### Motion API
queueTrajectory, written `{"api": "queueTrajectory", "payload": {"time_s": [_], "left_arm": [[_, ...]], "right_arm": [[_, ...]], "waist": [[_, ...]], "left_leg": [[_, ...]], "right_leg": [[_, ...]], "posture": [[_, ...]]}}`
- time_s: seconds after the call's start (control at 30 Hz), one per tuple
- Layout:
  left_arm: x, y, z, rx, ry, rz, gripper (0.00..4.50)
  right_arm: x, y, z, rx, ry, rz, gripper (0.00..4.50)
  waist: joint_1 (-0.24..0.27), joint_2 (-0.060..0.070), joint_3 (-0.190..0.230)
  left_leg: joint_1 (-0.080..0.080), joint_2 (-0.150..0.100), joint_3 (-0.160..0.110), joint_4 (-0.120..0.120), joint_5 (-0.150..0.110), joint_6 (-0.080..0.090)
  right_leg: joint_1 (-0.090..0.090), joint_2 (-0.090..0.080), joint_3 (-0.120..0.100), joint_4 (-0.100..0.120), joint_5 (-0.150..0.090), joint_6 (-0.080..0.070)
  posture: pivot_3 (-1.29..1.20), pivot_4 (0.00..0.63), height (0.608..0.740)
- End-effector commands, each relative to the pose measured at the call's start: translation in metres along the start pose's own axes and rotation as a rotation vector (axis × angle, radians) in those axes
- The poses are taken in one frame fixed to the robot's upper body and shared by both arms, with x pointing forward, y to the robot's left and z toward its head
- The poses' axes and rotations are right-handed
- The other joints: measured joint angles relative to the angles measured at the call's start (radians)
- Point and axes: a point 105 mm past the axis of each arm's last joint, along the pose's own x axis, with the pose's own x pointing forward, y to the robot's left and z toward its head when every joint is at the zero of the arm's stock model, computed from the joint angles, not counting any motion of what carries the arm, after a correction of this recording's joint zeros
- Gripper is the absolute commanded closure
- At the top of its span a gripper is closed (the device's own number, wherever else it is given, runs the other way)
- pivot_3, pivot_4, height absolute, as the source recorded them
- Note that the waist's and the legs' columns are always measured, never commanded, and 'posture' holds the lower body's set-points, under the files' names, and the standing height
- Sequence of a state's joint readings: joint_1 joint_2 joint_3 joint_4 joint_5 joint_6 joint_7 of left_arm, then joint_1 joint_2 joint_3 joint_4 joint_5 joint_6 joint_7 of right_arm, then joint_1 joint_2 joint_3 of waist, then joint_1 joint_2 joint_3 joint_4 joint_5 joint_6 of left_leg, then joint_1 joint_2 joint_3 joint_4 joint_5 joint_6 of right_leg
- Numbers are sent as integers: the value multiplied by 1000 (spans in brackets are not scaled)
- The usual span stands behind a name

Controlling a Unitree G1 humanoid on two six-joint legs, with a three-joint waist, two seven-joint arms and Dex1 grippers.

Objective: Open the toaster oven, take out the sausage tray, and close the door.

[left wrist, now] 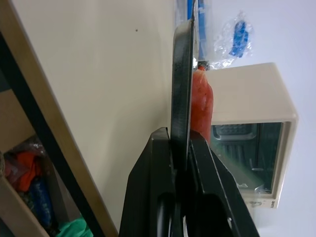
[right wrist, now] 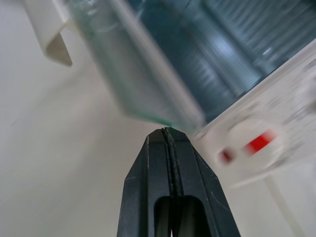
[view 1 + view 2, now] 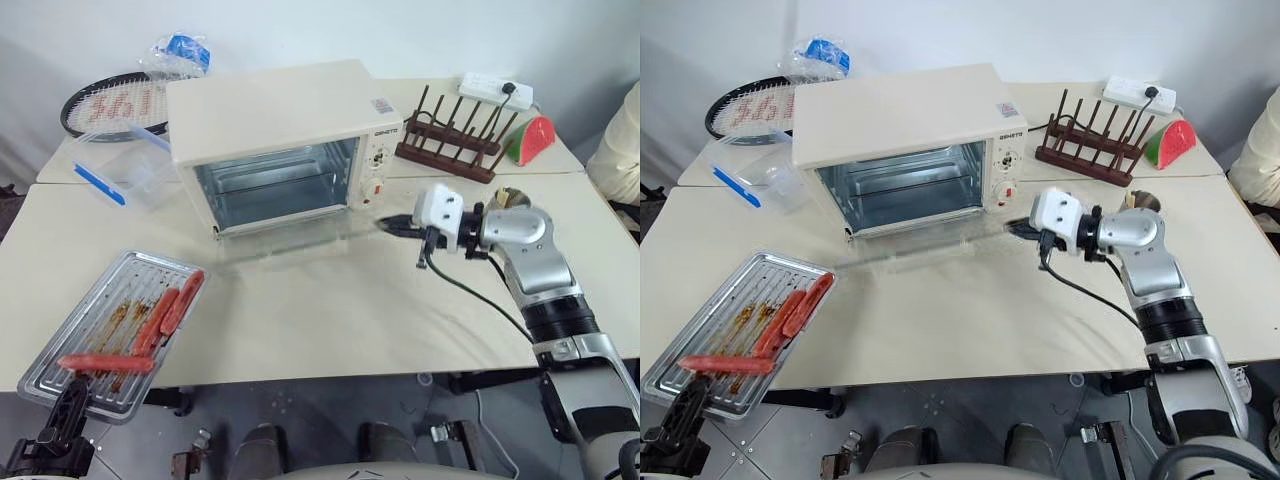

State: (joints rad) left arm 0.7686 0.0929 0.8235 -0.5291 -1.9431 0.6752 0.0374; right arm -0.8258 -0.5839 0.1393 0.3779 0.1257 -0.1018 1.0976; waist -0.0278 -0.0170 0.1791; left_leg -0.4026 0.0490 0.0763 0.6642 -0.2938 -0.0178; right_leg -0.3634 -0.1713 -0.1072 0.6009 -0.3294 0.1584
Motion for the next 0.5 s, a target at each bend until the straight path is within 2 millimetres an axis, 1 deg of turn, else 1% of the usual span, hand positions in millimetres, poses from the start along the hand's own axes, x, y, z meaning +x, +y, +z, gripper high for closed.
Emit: {"api": "queueTrajectory", "payload": {"time_s": [0.03,0.23,0.37,0.5], "left_arm": [[-4,-2,0,-18,-5,-4,4500],[-1,-1,-6,-27,26,-1,4500],[1,-2,-13,-30,66,-2,4500],[8,-4,-26,-10,178,-2,4500]], "right_arm": [[-2,-19,27,-43,-74,-48,4474],[6,-39,40,-64,-104,-92,4474],[11,-47,49,-71,-132,-105,4474],[15,-57,59,-82,-161,-148,4474]], "waist": [[0,0,0],[1,0,0],[0,0,0],[0,0,0]], "left_leg": [[0,0,0,0,0,0],[-1,0,0,0,0,0],[-2,0,1,0,0,0],[-3,1,3,0,0,0]], "right_leg": [[0,0,0,0,0,0],[-1,0,0,2,0,0],[-2,0,0,3,0,0],[-6,0,2,6,0,0]], "posture": [[0,150,740],[0,150,740],[0,150,740],[0,150,740]]}}
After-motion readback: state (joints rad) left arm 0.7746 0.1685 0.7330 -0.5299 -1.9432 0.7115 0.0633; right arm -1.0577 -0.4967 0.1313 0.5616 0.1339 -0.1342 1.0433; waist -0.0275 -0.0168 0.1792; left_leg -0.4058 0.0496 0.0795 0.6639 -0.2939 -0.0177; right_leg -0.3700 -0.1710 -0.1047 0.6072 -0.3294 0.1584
